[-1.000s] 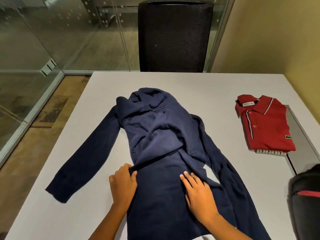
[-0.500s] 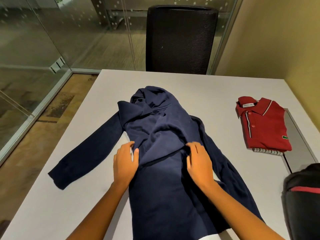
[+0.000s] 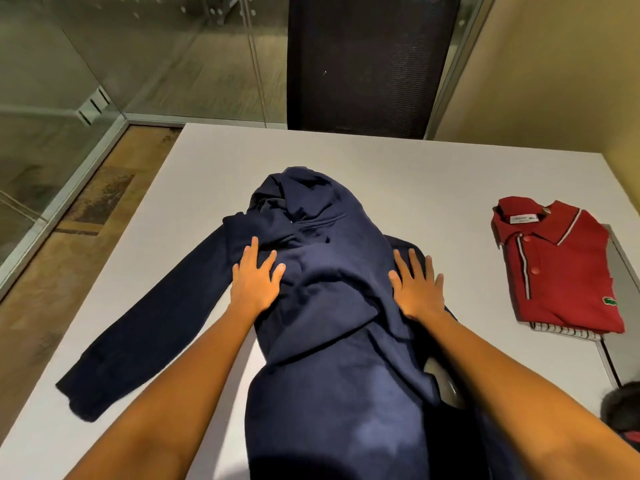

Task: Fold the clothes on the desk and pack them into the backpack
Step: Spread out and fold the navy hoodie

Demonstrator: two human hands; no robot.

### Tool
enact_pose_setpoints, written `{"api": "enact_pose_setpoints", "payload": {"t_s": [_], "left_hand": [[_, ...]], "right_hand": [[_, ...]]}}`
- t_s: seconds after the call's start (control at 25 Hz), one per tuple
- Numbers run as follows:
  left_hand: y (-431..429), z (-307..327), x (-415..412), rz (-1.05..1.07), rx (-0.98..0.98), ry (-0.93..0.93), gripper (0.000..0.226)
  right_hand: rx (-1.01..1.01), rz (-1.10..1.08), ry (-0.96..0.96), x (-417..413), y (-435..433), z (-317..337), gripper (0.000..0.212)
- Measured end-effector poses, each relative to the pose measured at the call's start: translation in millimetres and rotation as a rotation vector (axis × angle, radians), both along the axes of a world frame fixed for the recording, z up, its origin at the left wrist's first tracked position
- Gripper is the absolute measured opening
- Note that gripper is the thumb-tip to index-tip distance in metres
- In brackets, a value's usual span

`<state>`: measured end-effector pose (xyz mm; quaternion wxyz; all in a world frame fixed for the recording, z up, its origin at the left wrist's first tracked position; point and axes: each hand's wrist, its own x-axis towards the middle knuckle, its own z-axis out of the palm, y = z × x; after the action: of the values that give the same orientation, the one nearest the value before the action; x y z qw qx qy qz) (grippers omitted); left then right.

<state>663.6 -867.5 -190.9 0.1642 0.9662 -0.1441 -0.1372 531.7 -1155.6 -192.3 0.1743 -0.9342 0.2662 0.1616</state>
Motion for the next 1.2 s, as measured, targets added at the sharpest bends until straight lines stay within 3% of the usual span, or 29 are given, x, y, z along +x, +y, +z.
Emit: {"api": "enact_pose_setpoints", "payload": {"t_s": [0.16,0.52,0.84,0.92,1.08,1.2], "left_hand": [[2.2,-19.0,39.2,0.008,0.090,-0.120,0.061],[-15.0,-42.8,144.1,-0.010,0.050,-0.300,0.060],[-37.5,-35.8,167.7,0.036,0.161,-0.179,0.062],[-40.9,-30.6,158.8,0.034,0.201,-0.156,0.063],[-35.5,-28.4,94.1,0.044,-0.017,-0.156,0.064],[-17.9,-17.4,26.0,0.134,-0.304,-0.050,0.058]], "right_hand": [[-0.186,0.058,-0.063,23.3,-39.8,-12.5,0.057],[-0.320,0.101,-0.121,136.2,-118.3,-30.2,0.055],[-0.407,0.168,-0.063,179.1,-141.3,-30.3,0.056],[-0.376,0.160,-0.191,172.7,-121.1,-24.9,0.060],[-0.162,0.150,-0.576,104.2,-28.0,-14.1,0.058],[-0.074,0.268,-0.597,16.0,55.5,-20.8,0.054]]}}
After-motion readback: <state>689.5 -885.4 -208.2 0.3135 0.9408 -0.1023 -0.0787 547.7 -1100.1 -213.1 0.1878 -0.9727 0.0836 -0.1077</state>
